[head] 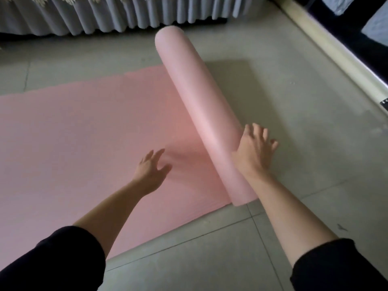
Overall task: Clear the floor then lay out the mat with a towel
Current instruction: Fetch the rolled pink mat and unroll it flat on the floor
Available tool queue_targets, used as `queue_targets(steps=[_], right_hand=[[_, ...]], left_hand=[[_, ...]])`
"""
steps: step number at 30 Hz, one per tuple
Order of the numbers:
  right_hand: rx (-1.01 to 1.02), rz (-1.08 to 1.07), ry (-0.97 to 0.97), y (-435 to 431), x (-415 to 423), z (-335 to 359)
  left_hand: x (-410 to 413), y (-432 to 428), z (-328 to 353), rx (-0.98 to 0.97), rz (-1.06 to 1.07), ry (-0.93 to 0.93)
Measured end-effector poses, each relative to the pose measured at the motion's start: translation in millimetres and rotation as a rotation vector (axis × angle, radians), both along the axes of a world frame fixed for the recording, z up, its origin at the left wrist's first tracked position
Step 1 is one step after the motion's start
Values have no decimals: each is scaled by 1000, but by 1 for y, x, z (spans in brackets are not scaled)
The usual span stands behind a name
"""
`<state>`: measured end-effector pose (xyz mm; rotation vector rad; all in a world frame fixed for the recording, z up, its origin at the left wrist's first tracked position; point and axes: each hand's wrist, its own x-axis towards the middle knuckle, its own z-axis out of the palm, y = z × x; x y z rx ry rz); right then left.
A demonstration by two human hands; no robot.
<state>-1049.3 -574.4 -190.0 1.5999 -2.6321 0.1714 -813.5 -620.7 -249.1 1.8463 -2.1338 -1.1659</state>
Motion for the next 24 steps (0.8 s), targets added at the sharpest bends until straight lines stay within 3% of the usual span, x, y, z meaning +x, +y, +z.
queue_targets(steps=[3, 5, 6, 8, 10, 12, 14, 16, 17, 21, 24], right_hand=[[-77, 476, 11, 2, 6, -6], [228, 597, 75, 6, 20, -20], [379, 501, 137, 4, 16, -27], [471, 163, 137, -6, -10, -30], [320, -193, -36, -16, -48, -20], [48, -259, -24, -20, -70, -15], [-108, 135, 94, -22, -64, -24], [63, 542, 225, -22, -50, -40], [173, 584, 297, -22, -51, -45], [361, 123, 341, -34, -114, -54], [387, -75, 266, -40, -145, -55]], left_hand=[[-16, 16, -18, 29, -182, -194], [-27, 22, -26, 57, -251, -336], [-29, 23, -29, 60, -271, -376], [-27, 25, -33, 33, -303, -414], [-25, 27, -35, 7, -316, -439], [-31, 27, -33, 12, -290, -453], [-42, 27, -30, 3, -260, -454], [-53, 26, -26, -34, -271, -461], [-56, 26, -24, -55, -288, -462], [-67, 20, -21, -73, -365, -491], [-82, 16, -17, -32, -381, -576]])
